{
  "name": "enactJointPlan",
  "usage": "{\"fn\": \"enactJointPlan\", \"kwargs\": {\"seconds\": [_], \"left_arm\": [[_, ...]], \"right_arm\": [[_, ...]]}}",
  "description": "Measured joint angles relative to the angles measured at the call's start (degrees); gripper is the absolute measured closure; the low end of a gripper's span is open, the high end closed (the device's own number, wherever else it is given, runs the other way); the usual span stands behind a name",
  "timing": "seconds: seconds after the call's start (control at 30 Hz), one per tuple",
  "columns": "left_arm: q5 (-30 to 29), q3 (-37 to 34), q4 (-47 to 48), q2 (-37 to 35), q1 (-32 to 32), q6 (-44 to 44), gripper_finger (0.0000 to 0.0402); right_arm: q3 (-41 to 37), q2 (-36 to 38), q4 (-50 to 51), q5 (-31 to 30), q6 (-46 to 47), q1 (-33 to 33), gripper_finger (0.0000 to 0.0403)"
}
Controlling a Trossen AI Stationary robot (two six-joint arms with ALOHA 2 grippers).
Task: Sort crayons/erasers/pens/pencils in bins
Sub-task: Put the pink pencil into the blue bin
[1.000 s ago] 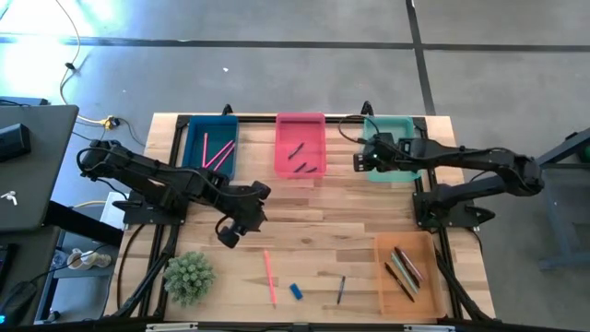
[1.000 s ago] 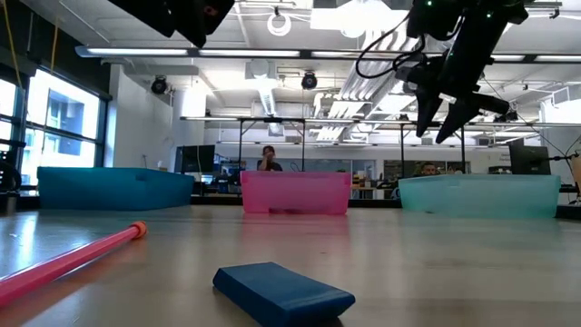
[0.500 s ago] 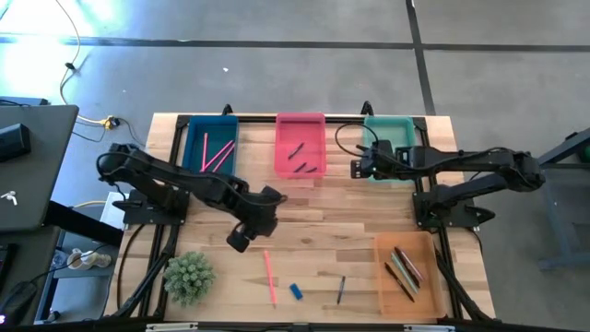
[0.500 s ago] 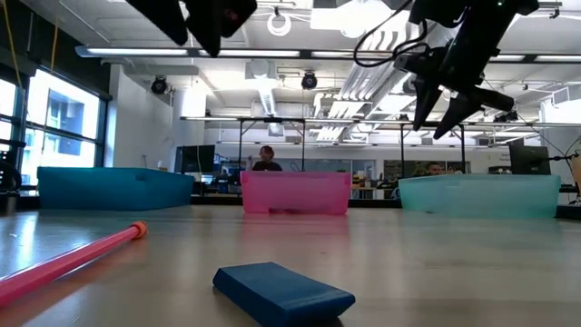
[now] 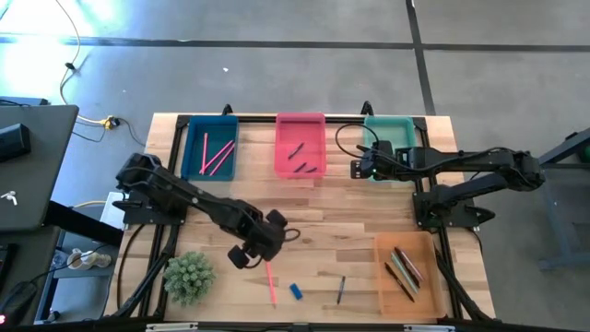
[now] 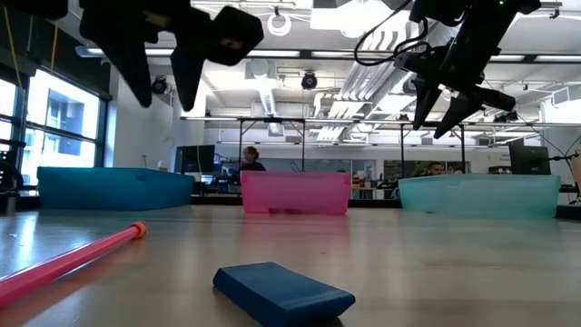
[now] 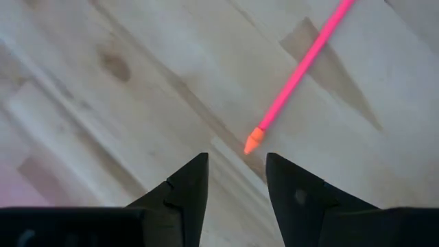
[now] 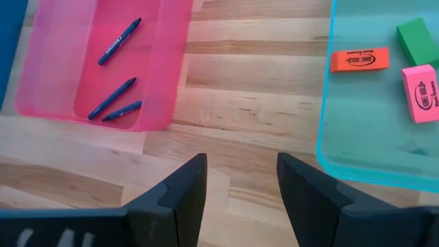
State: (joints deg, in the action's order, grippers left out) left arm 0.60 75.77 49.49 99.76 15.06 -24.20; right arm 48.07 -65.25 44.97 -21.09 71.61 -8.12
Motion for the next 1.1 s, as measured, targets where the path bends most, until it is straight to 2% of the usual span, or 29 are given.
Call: {"fn": "enactJointPlan", "kwargs": {"seconds": [0.47, 1.1], "left_arm": [[0.12, -0.02, -3.09, 7.38, 2.32, -2.18, 0.0268], [-0.37, 0.0, -3.3, 12.37, 2.13, -3.02, 0.0268]], "right_arm": [[-0.02, 0.0, 0.0, 0.03, 0.42, 0.0, 0.0233], [-0.02, -0.02, -0.18, 0.05, 0.42, 0.0, 0.0233]]}}
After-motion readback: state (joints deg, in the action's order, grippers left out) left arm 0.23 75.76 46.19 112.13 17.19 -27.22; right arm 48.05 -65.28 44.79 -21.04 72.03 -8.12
